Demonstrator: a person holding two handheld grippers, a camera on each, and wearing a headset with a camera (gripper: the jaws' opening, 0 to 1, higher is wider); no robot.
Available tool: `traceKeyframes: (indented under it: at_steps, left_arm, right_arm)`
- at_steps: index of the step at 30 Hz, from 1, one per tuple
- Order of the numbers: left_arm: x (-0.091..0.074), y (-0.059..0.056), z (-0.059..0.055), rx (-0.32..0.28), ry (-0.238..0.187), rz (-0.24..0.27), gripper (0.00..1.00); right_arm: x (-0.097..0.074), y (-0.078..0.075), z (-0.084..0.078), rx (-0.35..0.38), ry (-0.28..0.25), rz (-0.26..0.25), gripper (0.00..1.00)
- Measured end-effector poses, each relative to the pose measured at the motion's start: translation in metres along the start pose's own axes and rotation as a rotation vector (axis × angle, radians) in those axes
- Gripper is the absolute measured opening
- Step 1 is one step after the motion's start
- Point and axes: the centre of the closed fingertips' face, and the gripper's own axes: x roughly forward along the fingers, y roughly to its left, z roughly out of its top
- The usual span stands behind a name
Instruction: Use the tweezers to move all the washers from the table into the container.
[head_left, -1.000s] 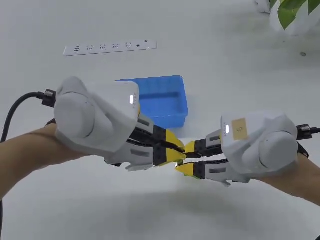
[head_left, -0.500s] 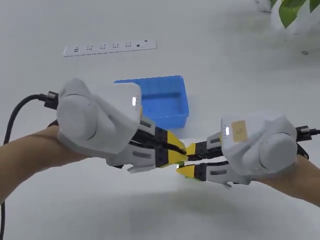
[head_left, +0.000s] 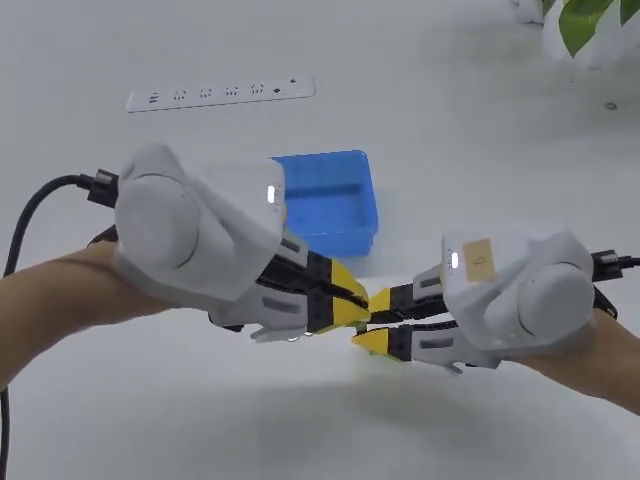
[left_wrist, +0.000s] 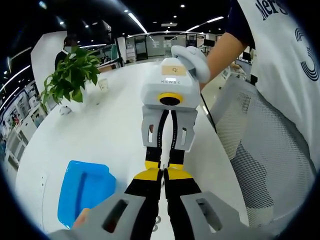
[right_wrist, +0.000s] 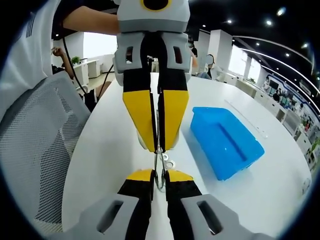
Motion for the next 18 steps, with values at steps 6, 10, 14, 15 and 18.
traceKeyframes:
  at_steps: [6,10,14,15,18]
  left_arm:
    - [-0.002,0.0,0.003,0.014,0.008,-0.008,0.06]
    - [-0.005,0.001,0.005,0.02,0.016,-0.019,0.06]
    - [-0.012,0.002,0.006,0.028,0.026,-0.025,0.06]
    - [-0.013,0.002,0.007,0.026,0.028,-0.026,0.06]
    - [-0.02,0.003,0.009,0.028,0.034,-0.026,0.06]
  right_arm:
    - [0.0,-0.001,0.003,-0.002,-0.007,0.0,0.1]
    - [-0.001,-0.001,0.007,-0.008,-0.012,-0.004,0.1]
    - [-0.002,-0.002,0.012,-0.015,-0.017,-0.011,0.1]
    - [-0.002,-0.003,0.014,-0.017,-0.018,-0.013,0.1]
    - [-0.004,-0.005,0.022,-0.031,-0.016,-0.016,0.1]
